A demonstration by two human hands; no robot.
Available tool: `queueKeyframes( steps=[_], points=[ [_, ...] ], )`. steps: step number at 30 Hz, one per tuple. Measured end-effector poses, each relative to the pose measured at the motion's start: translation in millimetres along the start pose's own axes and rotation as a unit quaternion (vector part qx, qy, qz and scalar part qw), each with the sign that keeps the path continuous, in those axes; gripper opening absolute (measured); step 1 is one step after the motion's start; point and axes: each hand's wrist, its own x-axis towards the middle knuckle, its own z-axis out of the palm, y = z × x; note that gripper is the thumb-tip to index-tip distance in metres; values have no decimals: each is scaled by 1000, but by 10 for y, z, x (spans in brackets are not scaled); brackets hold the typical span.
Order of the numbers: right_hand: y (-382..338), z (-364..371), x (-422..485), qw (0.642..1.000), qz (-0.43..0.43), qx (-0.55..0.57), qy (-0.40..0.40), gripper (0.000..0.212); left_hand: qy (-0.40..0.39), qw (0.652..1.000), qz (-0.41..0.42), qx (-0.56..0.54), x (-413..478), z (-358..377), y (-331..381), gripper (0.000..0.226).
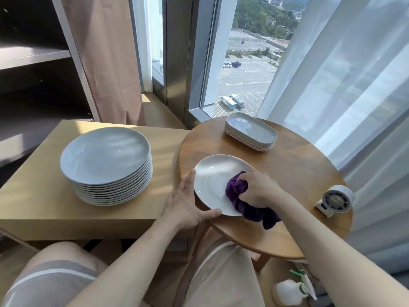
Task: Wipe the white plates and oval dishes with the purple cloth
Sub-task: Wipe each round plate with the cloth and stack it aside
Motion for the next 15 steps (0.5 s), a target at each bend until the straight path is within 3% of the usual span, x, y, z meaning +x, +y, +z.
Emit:
queueKeyframes(
  steps=[8,15],
  points=[
    [-239,77,-86,984,-122,115,-57,36,-13,999,-5,-41,11,36,-13,147],
    [-464,176,160,975,-162,152,-8,40,-23,995,5,-97,41,37,-58,150]
  ],
)
